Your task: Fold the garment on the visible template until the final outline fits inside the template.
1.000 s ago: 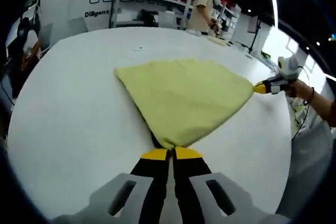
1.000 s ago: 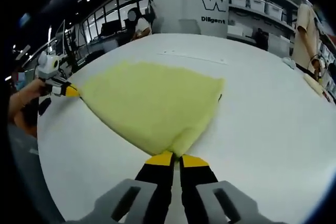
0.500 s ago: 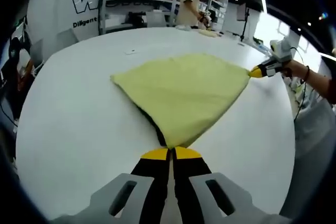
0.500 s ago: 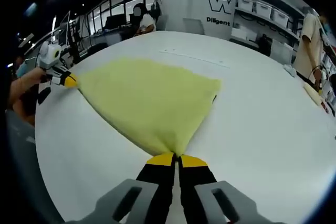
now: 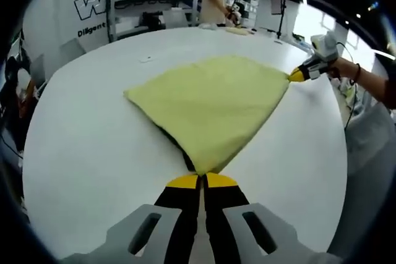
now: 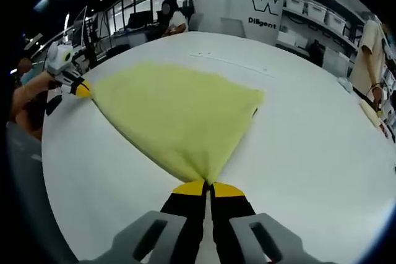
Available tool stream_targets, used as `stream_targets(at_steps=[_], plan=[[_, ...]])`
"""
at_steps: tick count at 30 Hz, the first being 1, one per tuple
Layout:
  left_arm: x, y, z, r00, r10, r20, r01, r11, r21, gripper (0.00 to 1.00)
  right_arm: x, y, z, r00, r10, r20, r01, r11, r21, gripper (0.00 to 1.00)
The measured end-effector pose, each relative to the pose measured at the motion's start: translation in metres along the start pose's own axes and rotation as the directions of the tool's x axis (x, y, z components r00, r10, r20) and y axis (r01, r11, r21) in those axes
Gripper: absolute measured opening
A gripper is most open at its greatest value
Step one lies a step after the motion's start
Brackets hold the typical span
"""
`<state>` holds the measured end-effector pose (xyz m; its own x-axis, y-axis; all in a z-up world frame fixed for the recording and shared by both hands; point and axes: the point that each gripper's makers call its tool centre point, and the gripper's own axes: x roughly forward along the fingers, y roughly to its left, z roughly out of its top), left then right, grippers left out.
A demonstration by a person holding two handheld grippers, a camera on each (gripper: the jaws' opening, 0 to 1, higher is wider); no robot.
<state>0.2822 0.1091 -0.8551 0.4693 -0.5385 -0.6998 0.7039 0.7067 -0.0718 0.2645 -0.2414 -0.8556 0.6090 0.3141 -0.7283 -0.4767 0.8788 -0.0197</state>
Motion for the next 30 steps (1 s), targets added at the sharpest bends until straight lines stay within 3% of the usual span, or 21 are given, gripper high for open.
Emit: stream_targets(at_steps=[18,30], plan=[[-0.016,-0.011,-0.017,0.999,-0.017,-0.047,0.018,1.0,0.004,0.0,-0.012,0.021,-0.014,0.999,0.041,-0.035,-0.038,0.997,0.07,0.0],[-0.026,-0.022,-0.037,0.997,-0.021,-0.076,0.016,0.997,-0.072,0.0,-0.021,0.035,-0.027,0.997,0.059,-0.049,-0.055,0.995,0.083,0.0]])
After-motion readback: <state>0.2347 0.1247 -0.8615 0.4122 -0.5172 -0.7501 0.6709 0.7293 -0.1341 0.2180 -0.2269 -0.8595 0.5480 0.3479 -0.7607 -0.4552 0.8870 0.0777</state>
